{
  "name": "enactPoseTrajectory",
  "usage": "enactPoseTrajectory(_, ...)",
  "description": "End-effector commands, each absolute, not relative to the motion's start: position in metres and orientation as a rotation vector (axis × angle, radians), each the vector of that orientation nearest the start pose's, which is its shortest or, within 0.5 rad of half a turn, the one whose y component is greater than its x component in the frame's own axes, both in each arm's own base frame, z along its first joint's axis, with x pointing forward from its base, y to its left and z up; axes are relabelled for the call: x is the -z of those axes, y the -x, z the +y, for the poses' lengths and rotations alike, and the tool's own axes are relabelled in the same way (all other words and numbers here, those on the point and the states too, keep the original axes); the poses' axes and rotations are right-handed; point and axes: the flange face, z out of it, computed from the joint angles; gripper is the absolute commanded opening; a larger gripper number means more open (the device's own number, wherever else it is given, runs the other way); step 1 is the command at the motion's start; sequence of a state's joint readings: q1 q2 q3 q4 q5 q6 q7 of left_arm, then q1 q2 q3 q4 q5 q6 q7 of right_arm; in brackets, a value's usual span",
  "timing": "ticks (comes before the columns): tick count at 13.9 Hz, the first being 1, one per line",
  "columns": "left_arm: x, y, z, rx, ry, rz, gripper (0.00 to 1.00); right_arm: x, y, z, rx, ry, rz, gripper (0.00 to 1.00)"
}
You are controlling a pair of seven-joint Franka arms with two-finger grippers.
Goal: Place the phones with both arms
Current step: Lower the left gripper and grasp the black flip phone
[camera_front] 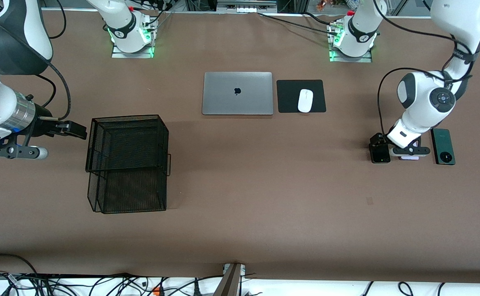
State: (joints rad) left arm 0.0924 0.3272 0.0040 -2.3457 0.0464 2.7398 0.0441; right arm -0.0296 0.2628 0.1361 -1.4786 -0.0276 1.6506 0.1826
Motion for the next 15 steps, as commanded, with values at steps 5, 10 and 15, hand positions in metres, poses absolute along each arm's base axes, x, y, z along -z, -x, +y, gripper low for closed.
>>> enactPoseTrajectory(5,-0.175,-0.525,0.051,0.149,3.106,0.022,1.0,-0.529,-0.623,0.054,-0.144,3.127,0.108,1.0)
enactPoseTrajectory(10,-0.163,-0.527,0.051,0.164,3.107,0.014,1.0,-0.529,-0.623,0.054,-0.144,3.127,0.108,1.0)
enactPoseTrajectory(15,-0.161,-0.528,0.059,0.163,3.107,-0.006,0.4,-0.529,-0.623,0.054,-0.146,3.127,0.105,1.0)
